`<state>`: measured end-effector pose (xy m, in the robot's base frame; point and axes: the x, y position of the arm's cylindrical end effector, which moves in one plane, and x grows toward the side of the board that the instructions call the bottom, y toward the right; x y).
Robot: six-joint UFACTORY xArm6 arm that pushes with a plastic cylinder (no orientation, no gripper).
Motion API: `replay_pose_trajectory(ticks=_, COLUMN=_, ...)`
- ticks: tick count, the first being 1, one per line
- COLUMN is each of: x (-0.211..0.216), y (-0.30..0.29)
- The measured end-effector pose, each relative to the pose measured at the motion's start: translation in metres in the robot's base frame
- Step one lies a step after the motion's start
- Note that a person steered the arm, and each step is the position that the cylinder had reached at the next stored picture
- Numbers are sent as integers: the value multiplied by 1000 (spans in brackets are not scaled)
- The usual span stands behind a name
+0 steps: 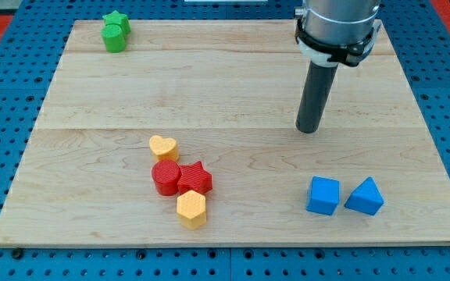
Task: Move red star towards green circle
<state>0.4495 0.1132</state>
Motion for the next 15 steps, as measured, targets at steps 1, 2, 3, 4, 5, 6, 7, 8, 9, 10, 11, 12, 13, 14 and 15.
replay_pose_trajectory(ticks=1, x=4, y=-9)
replay_pose_trajectory(ticks=2, x=24, y=-22)
replay_pose_trajectory(ticks=3, x=49, y=-38)
replay_pose_trajectory(ticks=4, x=81, y=-80)
replay_pose_trajectory(ticks=5, x=98, y=-134)
replay_pose_trajectory(ticks=6, x=99, y=-189)
replay_pose_trajectory(ticks=7, x=95, y=-237)
replay_pose_trajectory(ticks=8, x=81, y=-267)
replay_pose_trajectory(ticks=9, x=61, y=-291)
replay_pose_trajectory(ticks=10, x=40, y=-316)
replay_pose_trajectory(ticks=11, x=24, y=-334)
replay_pose_trajectory(ticks=12, x=23, y=-327)
replay_pose_trajectory(ticks=13, x=23, y=-305)
replay_pose_trajectory(ticks=14, x=16, y=-286)
replay_pose_trajectory(ticks=15, x=8, y=-223)
